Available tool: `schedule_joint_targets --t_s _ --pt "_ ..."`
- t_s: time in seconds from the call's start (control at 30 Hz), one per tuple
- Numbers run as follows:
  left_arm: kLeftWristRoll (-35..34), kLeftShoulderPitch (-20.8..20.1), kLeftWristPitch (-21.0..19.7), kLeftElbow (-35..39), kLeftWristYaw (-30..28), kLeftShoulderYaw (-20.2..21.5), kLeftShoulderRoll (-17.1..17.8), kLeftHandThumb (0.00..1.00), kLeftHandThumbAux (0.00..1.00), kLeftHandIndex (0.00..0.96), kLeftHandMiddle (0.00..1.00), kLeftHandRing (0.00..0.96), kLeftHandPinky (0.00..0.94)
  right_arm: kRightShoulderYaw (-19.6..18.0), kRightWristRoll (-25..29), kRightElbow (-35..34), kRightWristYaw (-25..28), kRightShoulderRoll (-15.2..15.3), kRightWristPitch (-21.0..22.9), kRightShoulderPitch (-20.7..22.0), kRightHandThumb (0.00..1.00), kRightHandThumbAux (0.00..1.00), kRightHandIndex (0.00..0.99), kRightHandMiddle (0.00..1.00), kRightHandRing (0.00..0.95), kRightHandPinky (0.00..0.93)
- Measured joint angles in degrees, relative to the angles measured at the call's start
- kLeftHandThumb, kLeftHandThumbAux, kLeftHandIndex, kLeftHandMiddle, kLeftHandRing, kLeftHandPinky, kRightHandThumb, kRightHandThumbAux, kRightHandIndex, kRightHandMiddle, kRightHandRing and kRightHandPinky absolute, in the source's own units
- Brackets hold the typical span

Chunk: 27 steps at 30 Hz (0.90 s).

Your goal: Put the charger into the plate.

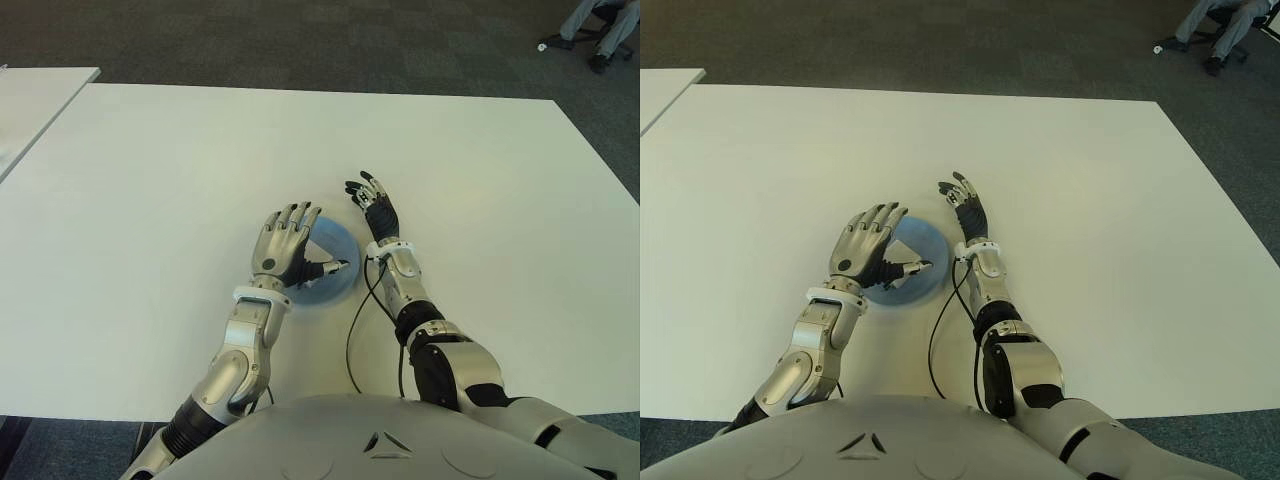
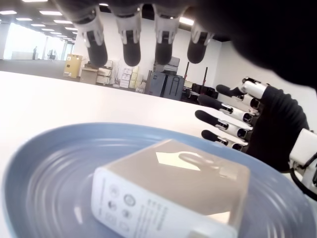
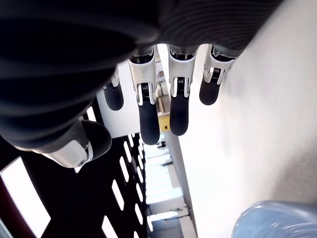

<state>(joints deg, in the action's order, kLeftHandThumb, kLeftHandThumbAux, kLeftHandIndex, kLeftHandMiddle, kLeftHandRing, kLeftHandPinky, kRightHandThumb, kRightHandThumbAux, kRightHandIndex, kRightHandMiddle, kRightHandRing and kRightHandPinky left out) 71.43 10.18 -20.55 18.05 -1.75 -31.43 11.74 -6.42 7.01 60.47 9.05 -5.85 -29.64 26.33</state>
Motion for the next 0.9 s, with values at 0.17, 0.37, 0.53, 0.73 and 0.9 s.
schedule_joint_targets --t_s 0.17,0.37,0.53,0.73,0.9 --pt "0.1 0.1 0.1 0.2 0.0 0.3 0.0 0.101 0.238 0.000 0.000 0.000 0.000 0.0 0.0 0.0 0.0 0.0 0.0 0.0 0.000 0.513 0.118 0.303 0.211 0.069" --pt "0.7 0.2 0.3 2.2 -0.2 0.9 0.2 0.097 0.273 0.000 0.000 0.000 0.000 0.1 0.0 0.0 -0.2 0.0 0.0 0.0 0.000 0.507 0.123 0.308 0.217 0.090" --pt "-0.9 0.1 4.3 3.4 2.8 2.4 1.5 0.091 0.368 0.000 0.001 0.000 0.023 0.1 0.0 0.0 -0.2 0.0 -0.1 0.0 0.000 0.521 0.133 0.313 0.229 0.122" --pt "-12.4 -2.1 15.1 3.3 9.5 9.0 4.9 0.102 0.494 0.006 0.047 0.053 0.124 0.0 0.1 0.0 0.1 0.0 -0.3 0.0 0.000 0.531 0.134 0.305 0.234 0.145" --pt "-23.4 -4.7 21.5 2.9 10.0 14.4 5.8 0.098 0.580 0.017 0.072 0.084 0.147 0.0 0.1 0.0 0.6 0.0 -0.4 -0.1 0.000 0.526 0.133 0.307 0.242 0.160"
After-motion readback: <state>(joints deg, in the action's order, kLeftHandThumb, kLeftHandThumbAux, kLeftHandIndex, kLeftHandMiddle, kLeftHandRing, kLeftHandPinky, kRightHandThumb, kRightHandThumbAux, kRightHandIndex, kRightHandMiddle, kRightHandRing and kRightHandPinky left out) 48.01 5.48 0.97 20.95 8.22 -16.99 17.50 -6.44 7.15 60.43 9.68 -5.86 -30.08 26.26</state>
